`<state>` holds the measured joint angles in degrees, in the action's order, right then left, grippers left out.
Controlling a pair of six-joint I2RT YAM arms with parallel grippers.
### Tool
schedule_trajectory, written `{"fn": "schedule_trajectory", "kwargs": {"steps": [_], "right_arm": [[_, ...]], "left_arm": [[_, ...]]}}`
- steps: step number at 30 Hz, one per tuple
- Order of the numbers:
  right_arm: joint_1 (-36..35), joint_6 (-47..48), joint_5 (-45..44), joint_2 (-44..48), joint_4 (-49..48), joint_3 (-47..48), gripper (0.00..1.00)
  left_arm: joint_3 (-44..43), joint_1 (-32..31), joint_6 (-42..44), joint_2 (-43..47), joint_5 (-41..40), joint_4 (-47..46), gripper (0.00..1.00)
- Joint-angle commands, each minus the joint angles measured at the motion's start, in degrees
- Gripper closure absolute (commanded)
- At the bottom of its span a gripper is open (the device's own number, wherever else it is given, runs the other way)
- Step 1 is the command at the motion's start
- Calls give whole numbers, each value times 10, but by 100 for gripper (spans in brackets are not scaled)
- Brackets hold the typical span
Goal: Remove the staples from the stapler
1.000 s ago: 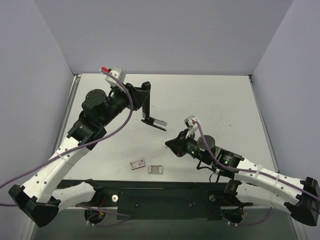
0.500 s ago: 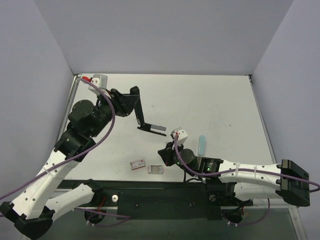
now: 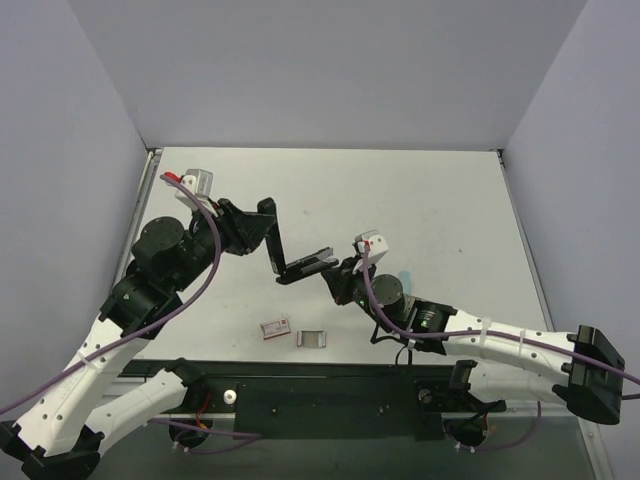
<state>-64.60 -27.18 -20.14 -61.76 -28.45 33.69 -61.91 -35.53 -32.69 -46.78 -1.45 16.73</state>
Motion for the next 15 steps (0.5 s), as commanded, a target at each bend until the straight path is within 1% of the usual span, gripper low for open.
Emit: {"fn": "schedule_trajectory", "kwargs": {"steps": [1, 3, 6, 11, 14, 15], "right_arm": [[32, 40, 22, 26, -18, 31, 100], [42, 55, 40, 30, -17, 37, 100], [43, 91, 53, 32, 9, 65, 100], [43, 109, 64, 61, 27, 72, 100], [42, 114, 70, 85, 44, 67, 100], [42, 117, 79, 98, 51, 66, 100]], "left_arm": [[-8, -1, -28, 20, 58, -17, 100], [-8, -1, -32, 20, 86, -12, 100], [-5, -2, -37, 19, 137, -11, 100], [6, -2, -36, 7, 187, -6, 100], [25, -2, -39, 1, 236, -32, 100], [38, -2, -44, 1, 248, -55, 100]]}}
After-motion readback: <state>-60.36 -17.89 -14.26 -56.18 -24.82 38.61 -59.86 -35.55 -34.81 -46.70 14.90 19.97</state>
